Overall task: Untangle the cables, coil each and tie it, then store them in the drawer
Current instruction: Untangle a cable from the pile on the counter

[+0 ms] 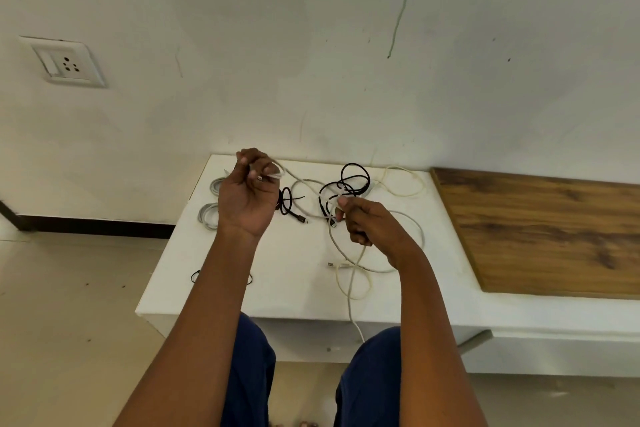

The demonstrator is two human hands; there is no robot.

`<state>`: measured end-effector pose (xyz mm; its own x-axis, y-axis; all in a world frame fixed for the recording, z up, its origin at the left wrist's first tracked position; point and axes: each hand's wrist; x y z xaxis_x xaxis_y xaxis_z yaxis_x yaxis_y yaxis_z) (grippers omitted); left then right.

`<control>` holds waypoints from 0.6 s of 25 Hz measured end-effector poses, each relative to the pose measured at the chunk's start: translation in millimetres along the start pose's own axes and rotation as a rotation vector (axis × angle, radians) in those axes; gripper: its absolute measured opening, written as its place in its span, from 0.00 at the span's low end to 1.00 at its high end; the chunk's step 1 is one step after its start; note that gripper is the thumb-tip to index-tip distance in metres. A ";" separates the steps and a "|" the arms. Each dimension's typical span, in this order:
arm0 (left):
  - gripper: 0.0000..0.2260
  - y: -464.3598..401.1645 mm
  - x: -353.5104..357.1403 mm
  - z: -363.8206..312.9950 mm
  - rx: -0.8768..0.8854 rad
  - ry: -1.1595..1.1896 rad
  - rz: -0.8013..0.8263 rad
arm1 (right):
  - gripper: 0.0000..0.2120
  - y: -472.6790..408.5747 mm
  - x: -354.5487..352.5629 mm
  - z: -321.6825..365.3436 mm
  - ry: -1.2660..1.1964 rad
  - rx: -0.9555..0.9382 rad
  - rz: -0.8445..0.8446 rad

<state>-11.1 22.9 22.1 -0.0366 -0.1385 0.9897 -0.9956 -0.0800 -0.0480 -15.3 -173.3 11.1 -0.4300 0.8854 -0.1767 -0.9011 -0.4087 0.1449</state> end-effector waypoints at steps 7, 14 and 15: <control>0.16 -5.9 -10.5 15.2 0.144 -0.452 -0.218 | 0.11 3.1 7.8 7.5 0.151 0.015 0.248; 0.13 1.5 -18.9 36.2 -0.045 -1.209 -0.069 | 0.14 2.8 8.4 11.1 0.186 -0.111 0.112; 0.13 3.1 -18.9 36.5 -0.086 -1.276 -0.052 | 0.14 1.9 8.4 10.5 0.175 -0.131 0.076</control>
<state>-10.3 -10.8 -1.7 0.0629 -0.9856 0.1572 -0.9975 -0.0568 0.0432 -20.0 -164.4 20.2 -0.4896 0.8038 -0.3379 -0.8606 -0.5078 0.0388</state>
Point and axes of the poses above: each hand's wrist, its own y-axis away from the middle knuckle, its own x-axis out of the palm, z = x × y, and after that the axes turned 2 degrees about z, right-handed
